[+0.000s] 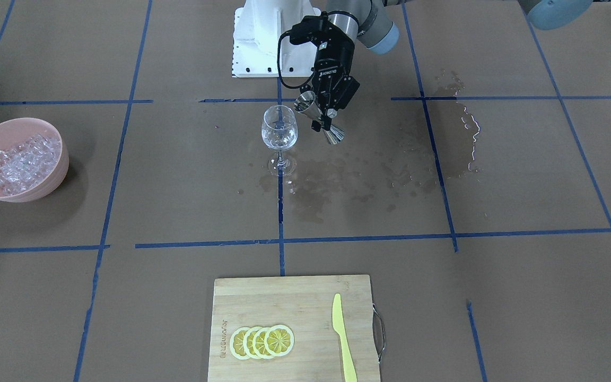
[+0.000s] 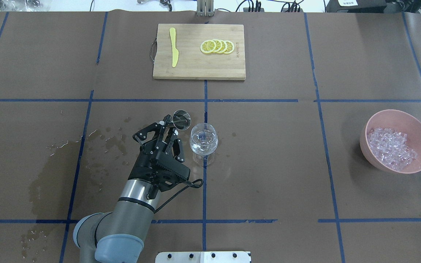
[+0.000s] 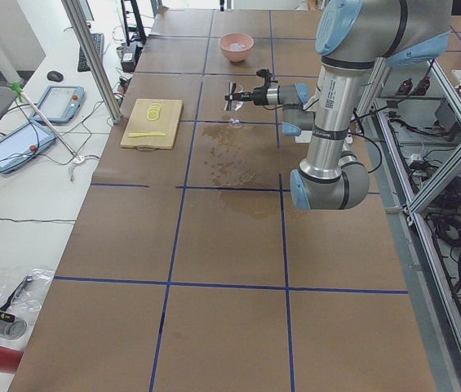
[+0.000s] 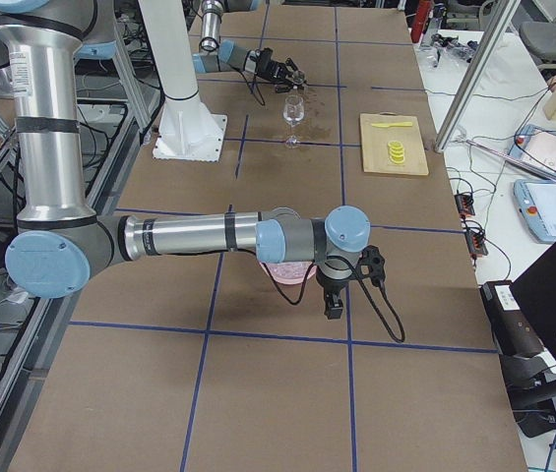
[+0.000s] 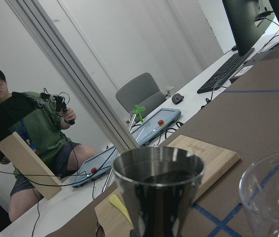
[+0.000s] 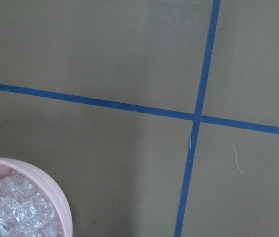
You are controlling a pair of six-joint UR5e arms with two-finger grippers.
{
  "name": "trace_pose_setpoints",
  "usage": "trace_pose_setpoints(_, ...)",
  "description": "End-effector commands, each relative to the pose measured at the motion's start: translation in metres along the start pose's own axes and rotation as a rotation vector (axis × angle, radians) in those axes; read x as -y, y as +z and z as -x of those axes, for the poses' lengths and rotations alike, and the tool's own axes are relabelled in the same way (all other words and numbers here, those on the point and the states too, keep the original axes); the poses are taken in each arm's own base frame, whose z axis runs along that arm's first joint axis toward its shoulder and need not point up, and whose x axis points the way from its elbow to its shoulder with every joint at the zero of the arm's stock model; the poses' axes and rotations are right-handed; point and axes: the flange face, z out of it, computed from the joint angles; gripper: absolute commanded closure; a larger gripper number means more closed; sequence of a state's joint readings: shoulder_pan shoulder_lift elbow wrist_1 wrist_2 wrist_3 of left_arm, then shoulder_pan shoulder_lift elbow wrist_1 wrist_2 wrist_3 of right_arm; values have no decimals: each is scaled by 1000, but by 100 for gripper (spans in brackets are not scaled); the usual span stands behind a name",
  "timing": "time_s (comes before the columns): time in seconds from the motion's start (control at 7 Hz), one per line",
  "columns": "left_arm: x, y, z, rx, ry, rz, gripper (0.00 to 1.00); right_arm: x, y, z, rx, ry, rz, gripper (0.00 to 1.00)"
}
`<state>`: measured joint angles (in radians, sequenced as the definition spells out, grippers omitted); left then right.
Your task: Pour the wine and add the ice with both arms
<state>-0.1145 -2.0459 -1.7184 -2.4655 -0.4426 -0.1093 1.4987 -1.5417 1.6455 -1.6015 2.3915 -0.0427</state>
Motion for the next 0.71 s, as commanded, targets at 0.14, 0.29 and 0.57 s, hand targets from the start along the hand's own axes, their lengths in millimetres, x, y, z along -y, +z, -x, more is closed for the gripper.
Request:
trace_pose_setpoints(0.14,24,9,-6,60,339,34,100,1,1,0,0,2,3,0)
trace_pose_setpoints(0.29,22,9,-6,66,361,36,100,0,1,0,0,4,5,0)
trace_pose_setpoints(0.57,17,12,-8,80,511,49,100,0,4,-3,2,8,8,0)
